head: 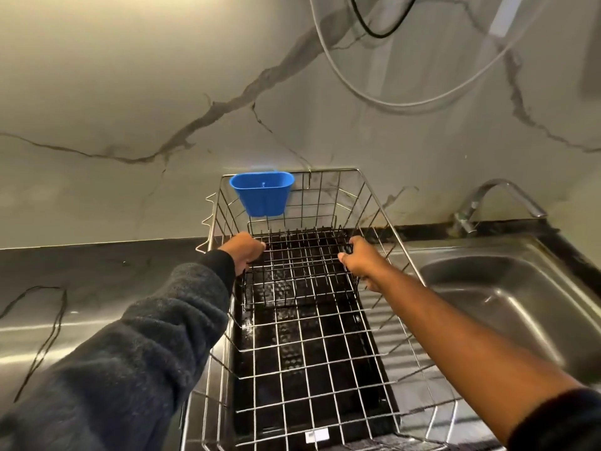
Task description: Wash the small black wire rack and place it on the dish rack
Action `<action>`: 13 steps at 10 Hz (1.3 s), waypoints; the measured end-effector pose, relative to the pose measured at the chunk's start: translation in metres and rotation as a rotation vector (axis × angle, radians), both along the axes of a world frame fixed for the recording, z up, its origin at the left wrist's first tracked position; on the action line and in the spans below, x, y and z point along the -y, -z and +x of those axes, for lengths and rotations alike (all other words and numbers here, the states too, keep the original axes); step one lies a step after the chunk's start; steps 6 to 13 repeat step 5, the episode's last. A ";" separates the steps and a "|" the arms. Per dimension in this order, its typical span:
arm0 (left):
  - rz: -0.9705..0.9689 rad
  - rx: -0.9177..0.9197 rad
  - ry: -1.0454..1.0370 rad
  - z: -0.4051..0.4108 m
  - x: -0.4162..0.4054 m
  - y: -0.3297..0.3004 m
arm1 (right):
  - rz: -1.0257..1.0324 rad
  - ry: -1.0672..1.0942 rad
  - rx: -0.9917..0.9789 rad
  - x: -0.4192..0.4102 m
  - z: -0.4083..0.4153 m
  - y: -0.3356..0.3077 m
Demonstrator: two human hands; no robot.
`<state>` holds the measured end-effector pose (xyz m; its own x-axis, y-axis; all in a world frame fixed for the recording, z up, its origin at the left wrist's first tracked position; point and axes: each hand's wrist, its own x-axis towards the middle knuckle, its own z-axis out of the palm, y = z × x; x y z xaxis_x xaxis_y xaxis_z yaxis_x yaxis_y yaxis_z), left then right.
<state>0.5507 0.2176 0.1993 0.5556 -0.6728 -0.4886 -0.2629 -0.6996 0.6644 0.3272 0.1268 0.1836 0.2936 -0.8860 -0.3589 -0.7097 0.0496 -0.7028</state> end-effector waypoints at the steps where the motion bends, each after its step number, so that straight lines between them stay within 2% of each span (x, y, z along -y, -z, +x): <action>1: 0.002 -0.006 0.006 0.001 0.000 0.000 | 0.015 0.001 0.007 0.000 0.000 0.000; 3: -0.110 0.020 -0.067 -0.013 -0.012 -0.008 | 0.037 -0.001 0.001 -0.004 -0.004 -0.009; 4: -0.176 0.229 -0.023 -0.026 -0.020 -0.015 | -0.058 -0.031 -0.015 -0.007 -0.010 -0.023; 5: -0.301 0.336 0.022 -0.043 -0.022 -0.025 | -0.201 -0.053 0.000 -0.010 -0.021 -0.035; 13: -0.301 0.336 0.022 -0.043 -0.022 -0.025 | -0.201 -0.053 0.000 -0.010 -0.021 -0.035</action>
